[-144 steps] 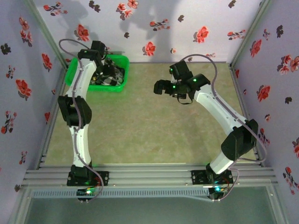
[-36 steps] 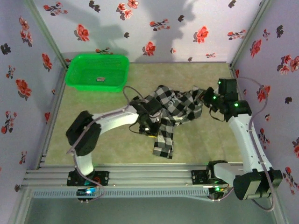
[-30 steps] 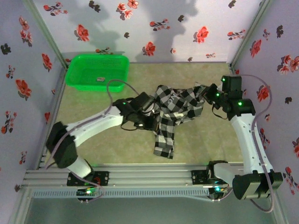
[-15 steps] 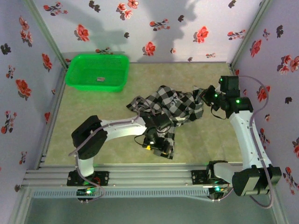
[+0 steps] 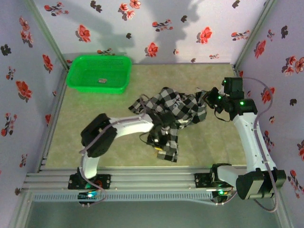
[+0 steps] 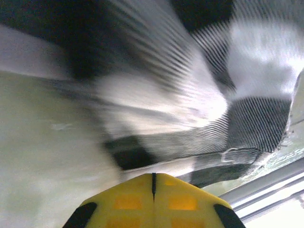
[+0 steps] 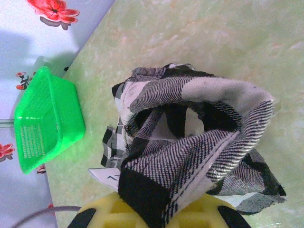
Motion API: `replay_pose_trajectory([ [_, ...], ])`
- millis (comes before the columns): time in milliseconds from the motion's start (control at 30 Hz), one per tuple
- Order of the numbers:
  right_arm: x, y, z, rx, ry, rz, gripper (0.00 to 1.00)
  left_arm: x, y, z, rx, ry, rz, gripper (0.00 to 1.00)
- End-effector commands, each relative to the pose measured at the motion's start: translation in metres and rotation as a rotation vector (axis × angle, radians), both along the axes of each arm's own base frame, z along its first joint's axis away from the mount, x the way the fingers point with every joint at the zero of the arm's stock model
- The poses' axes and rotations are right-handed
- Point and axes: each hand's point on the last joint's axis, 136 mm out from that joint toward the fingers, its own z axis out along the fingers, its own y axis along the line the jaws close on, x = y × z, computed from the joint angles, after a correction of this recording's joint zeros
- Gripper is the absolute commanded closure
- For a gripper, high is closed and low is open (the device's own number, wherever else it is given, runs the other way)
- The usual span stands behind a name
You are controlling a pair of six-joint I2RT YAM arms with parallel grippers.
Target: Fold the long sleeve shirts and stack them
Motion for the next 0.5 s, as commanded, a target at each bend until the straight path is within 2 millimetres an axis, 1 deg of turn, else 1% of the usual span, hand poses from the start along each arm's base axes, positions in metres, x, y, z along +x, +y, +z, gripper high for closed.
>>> replay_pose_trajectory([
  [0,0.005,0.002,0.021,0.034,-0.06,0.005,0.88,0.076,0.041,0.134,-0.134,-0.295,0.146,1.0],
  [33,0.007,0.003,0.026,0.043,-0.076,0.005,0.87,0.091,0.05,0.173,-0.195,-0.376,0.181,1.0],
  [67,0.01,0.004,0.033,0.054,-0.099,0.005,0.87,0.106,0.058,0.223,-0.275,-0.484,0.21,1.0],
  [100,0.013,0.004,0.041,0.069,-0.121,0.004,0.86,0.117,0.067,0.27,-0.346,-0.591,0.232,1.0],
  [167,0.017,0.006,0.058,0.097,-0.166,0.003,0.86,0.125,0.085,0.348,-0.453,-0.793,0.247,0.99],
  [200,0.02,0.008,0.067,0.114,-0.193,0.005,0.86,0.126,0.092,0.38,-0.503,-0.879,0.251,0.98],
  [233,0.022,0.009,0.074,0.127,-0.213,0.007,0.85,0.125,0.095,0.401,-0.55,-0.929,0.248,0.97],
  [267,0.024,0.01,0.081,0.142,-0.229,0.007,0.85,0.122,0.093,0.414,-0.605,-0.939,0.232,0.94],
  [300,0.025,0.011,0.086,0.148,-0.24,0.007,0.85,0.118,0.083,0.418,-0.677,-0.903,0.2,0.91],
  [333,0.026,0.011,0.088,0.148,-0.239,0.007,0.84,0.113,0.074,0.411,-0.702,-0.847,0.172,0.86],
  [367,0.025,0.01,0.088,0.143,-0.233,0.004,0.84,0.108,0.062,0.393,-0.696,-0.778,0.139,0.77],
  [400,0.023,0.008,0.084,0.131,-0.218,-0.002,0.84,0.097,0.053,0.36,-0.638,-0.686,0.106,0.67],
  [433,0.022,0.006,0.082,0.117,-0.209,-0.01,0.84,0.087,0.046,0.335,-0.588,-0.629,0.079,0.58],
  [467,0.019,0.002,0.077,0.102,-0.194,-0.023,0.84,0.075,0.043,0.304,-0.525,-0.564,0.059,0.47],
])
